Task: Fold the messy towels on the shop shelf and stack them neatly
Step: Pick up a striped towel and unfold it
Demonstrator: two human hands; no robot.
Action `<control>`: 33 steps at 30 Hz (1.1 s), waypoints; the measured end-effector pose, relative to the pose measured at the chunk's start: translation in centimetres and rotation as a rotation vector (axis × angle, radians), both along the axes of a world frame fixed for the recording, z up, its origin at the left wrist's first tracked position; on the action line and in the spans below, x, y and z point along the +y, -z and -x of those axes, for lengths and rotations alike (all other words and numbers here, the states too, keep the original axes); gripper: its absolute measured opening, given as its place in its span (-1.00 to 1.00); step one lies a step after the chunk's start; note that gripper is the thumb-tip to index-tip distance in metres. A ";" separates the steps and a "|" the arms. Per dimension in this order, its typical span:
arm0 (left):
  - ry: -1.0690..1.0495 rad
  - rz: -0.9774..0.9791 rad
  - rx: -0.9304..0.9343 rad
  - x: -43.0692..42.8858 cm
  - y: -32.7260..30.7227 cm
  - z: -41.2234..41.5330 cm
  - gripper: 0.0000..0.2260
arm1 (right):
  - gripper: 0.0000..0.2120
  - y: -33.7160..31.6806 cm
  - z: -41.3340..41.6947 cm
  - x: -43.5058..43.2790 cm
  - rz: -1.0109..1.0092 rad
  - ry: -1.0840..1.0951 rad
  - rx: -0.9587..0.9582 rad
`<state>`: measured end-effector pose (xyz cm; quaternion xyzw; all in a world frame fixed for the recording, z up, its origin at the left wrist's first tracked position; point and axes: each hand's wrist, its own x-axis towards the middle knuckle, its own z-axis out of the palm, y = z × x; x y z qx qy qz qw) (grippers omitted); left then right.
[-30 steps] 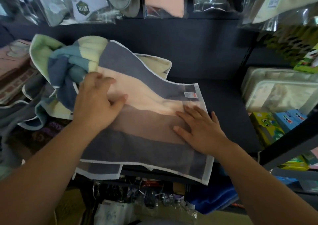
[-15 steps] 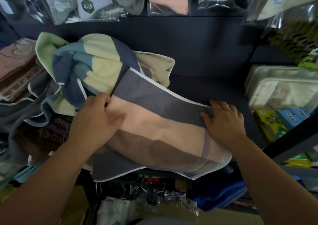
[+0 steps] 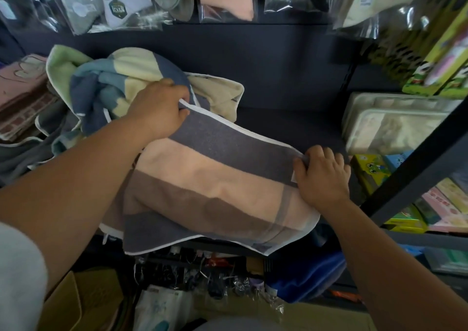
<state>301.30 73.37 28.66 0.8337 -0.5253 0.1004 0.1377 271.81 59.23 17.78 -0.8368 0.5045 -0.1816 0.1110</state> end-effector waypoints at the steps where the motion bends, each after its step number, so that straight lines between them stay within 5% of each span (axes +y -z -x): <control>1: 0.014 0.039 0.036 0.3 -0.2 0.3 -0.91 | -0.75 0.0 0.3 0.0 -0.013 -0.019 -0.051; 6: 0.029 0.288 0.335 4.1 -0.4 1.4 -0.85 | -0.87 -1.3 1.9 0.2 -0.239 -0.127 -0.363; 16: 0.169 0.624 0.665 13.2 0.1 1.8 -0.63 | -0.81 -4.5 4.7 4.1 -0.227 -0.324 -0.442; 23: 0.172 0.601 0.756 18.5 2.3 0.2 -0.56 | -0.88 -7.4 5.9 9.0 -0.325 -0.433 -0.581; 29: 0.209 0.521 0.855 20.6 2.6 -0.5 -0.55 | -0.87 -7.4 5.4 12.6 -0.002 -0.287 -0.389; 33: 0.190 0.506 0.936 21.3 4.0 -1.4 -0.58 | -0.86 -6.6 4.6 15.1 0.058 -0.178 -0.445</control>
